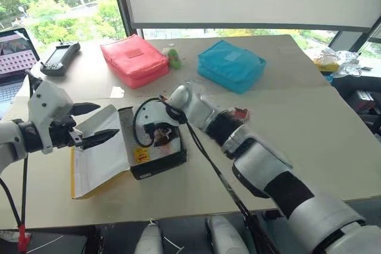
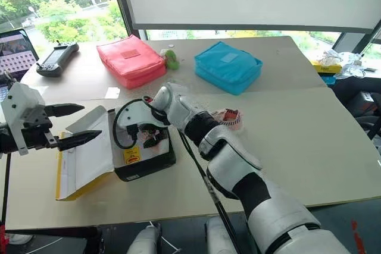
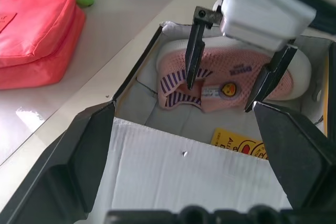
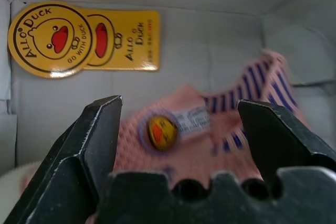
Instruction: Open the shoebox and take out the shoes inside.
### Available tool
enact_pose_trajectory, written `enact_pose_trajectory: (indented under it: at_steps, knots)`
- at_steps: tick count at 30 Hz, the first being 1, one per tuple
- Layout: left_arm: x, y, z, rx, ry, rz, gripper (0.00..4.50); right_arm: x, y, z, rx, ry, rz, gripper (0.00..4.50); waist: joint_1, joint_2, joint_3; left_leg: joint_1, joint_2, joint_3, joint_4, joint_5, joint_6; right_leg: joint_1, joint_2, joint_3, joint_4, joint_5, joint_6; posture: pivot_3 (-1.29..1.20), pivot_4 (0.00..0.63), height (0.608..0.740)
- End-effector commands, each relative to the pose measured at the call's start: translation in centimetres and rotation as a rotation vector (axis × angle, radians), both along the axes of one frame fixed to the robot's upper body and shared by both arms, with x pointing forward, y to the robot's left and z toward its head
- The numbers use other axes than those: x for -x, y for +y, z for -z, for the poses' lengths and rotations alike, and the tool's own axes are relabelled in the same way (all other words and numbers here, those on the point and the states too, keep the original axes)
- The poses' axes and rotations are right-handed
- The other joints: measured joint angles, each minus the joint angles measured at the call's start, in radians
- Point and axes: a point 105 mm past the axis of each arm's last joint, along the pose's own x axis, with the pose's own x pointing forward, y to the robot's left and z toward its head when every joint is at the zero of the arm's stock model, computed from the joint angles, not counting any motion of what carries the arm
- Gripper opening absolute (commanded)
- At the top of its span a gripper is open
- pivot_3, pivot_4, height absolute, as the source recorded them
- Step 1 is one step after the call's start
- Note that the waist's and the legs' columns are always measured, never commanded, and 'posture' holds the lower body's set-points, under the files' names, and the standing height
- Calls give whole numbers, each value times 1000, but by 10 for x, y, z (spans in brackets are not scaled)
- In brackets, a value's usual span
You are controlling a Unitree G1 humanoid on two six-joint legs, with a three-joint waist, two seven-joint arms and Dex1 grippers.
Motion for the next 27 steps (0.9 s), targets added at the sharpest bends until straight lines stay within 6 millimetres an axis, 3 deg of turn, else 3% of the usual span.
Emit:
enact_pose_trajectory:
  at_steps: [1,6,7,18,23,27]
  knots:
    - [5,1,-11,-34,-54,-8,4500,-13,-15,21,74,-53,48,4106,0,-1,-1,1,0,0,0,0,0,1,0,0,0,-1,-1,0,150,737]
    - [7,3,-12,-38,-55,-21,4500,-14,-23,39,133,-48,49,4106,-1,-3,-2,9,0,0,0,-5,-7,6,0,0,2,-4,-8,0,150,737]
    - [7,3,-12,-38,-56,-22,4500,-14,-23,40,132,-40,52,3594,0,-3,-2,12,0,0,0,-5,-8,9,0,0,2,-4,-9,0,150,737]
    - [5,3,-14,-46,-64,-20,4500,-13,-12,30,93,-63,38,57,-2,-7,-4,18,0,0,-1,-6,-9,15,0,0,0,-6,-10,0,150,737]
    - [2,2,-14,-45,-67,-16,4500,-9,-3,15,33,-88,-27,57,-3,-7,-4,17,0,0,-1,-6,-9,14,0,0,0,-6,-10,0,150,737]
    - [1,2,-15,-42,-73,-16,4500,-5,3,-16,-72,-72,-57,57,-2,-7,-4,12,0,0,-1,-5,-9,10,0,0,1,-6,-10,0,150,737]
